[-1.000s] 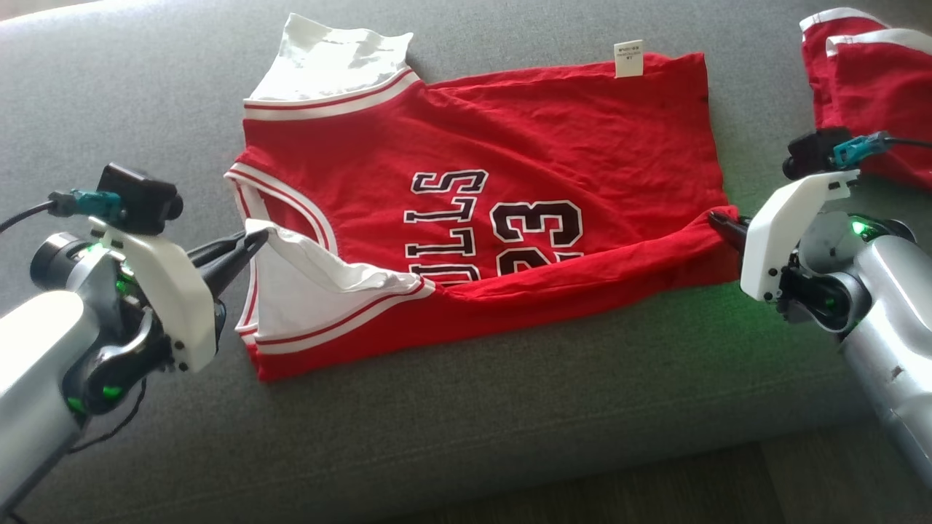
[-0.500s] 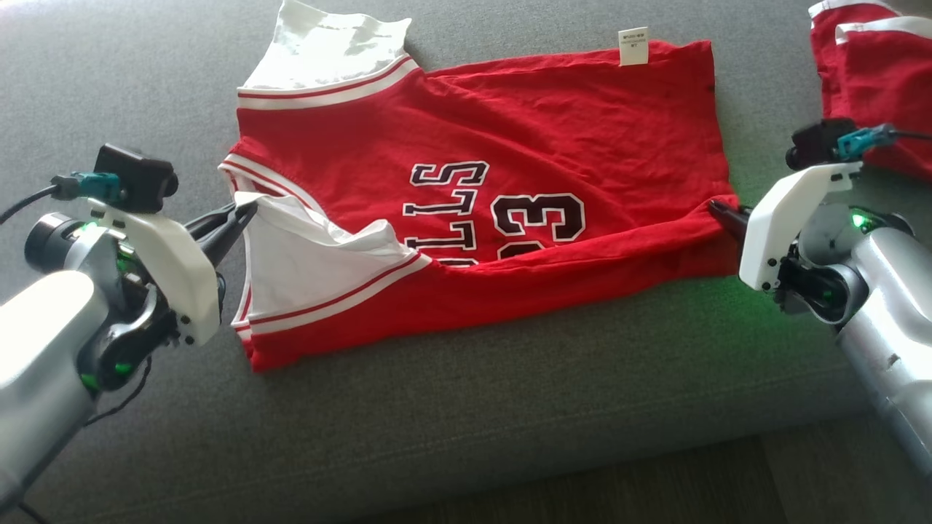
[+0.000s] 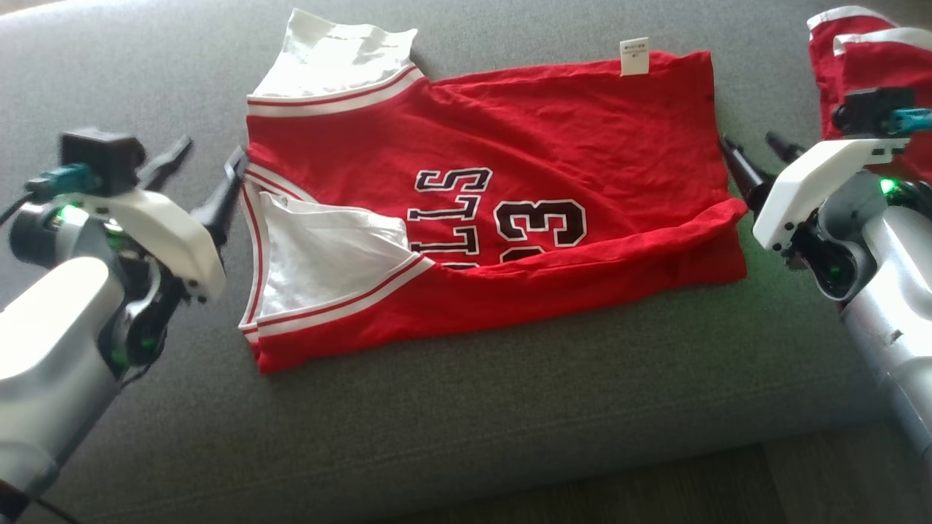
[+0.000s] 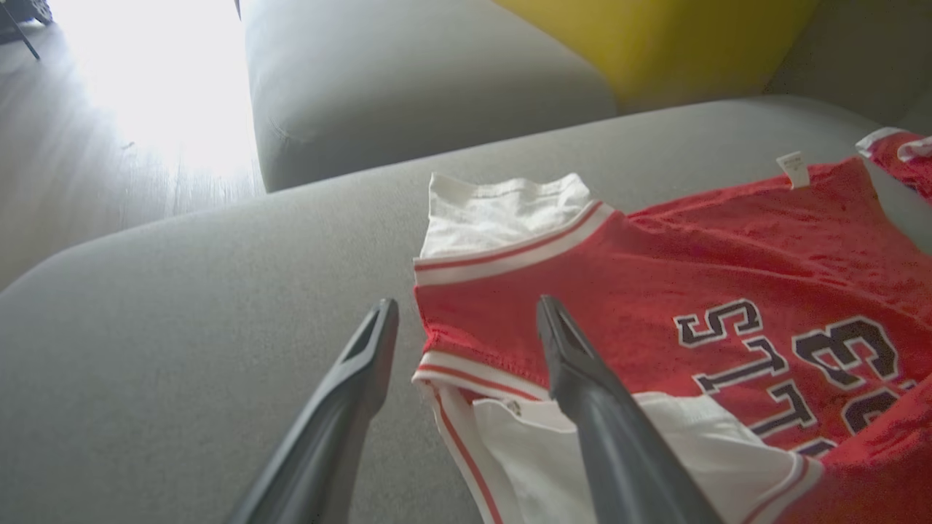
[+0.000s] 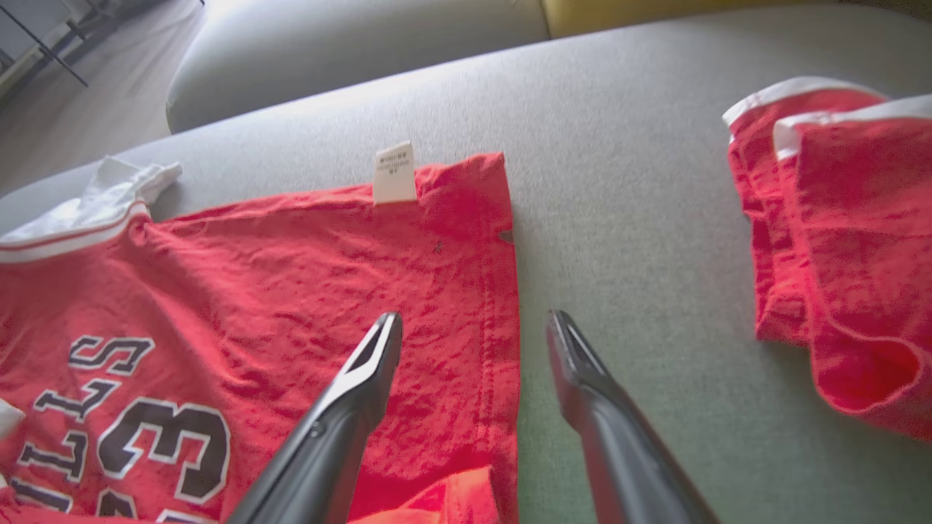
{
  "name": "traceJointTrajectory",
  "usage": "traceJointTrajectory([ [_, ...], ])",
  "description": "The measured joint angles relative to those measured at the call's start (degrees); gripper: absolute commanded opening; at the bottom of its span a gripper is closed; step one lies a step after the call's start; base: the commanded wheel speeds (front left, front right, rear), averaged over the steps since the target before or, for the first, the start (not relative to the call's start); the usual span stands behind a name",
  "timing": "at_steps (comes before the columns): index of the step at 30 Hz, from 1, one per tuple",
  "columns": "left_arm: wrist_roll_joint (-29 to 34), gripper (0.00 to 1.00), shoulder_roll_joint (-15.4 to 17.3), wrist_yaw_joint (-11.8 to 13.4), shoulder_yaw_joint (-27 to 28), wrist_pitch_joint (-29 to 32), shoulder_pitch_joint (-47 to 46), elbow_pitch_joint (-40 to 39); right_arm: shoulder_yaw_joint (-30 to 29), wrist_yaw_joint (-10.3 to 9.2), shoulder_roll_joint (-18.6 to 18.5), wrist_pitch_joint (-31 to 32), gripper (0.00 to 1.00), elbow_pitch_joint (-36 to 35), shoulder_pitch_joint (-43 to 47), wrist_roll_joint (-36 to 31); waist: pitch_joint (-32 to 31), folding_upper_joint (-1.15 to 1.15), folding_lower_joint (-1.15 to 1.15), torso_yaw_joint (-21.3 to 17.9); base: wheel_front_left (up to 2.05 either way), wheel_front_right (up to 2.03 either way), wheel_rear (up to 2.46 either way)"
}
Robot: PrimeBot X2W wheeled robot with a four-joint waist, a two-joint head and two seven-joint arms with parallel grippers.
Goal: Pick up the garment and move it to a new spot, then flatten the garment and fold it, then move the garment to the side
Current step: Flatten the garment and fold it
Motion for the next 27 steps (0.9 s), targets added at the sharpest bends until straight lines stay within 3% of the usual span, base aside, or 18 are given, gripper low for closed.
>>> traceJointTrajectory([
  [7, 0.65, 1.00, -2.36, 7.15, 7.77, -7.50, 2.33, -3.24, -3.04, 0.00, 0.11, -13.88, 1.00, -1.85, 0.44, -1.76, -2.48, 0.00, 0.00, 0.42, 0.00, 0.00, 0.00],
  [10, 4.25, 1.00, -4.85, 10.95, 16.82, -7.56, 7.03, -9.36, -4.50, 0.00, -0.07, -18.81, 1.00, -4.24, 2.92, -5.21, -3.77, 0.00, 0.00, 0.77, 0.00, 0.00, 0.00],
  [15, 13.73, 1.00, -11.11, 13.32, 31.01, -7.60, 19.46, -19.92, -14.44, 0.00, 0.75, -20.29, 1.00, -12.80, 11.62, -12.96, -6.07, 0.00, 0.00, 1.38, 0.00, 0.00, 0.00],
  [18, 18.95, 1.00, -15.36, 12.48, 36.79, -7.97, 27.57, -23.73, -22.88, 0.00, 4.08, -20.54, 1.00, -23.42, 18.39, -20.94, -7.20, 0.00, 0.00, 1.79, 0.00, 0.00, 0.00],
  [21, 23.61, 1.00, -19.93, 9.78, 40.89, -7.98, 33.27, -25.87, -29.02, 0.00, 9.94, -20.54, 1.00, -32.30, 26.39, -26.93, -8.24, 0.00, -0.01, 2.35, 0.00, 0.00, 0.00],
  [27, 31.17, 1.00, -28.40, 4.60, 47.02, -7.98, 41.92, -25.42, -33.44, 0.00, 17.40, -20.54, 1.00, -40.41, 39.78, -33.61, -10.15, 0.00, -0.01, 3.09, 0.00, 0.00, 0.00],
])
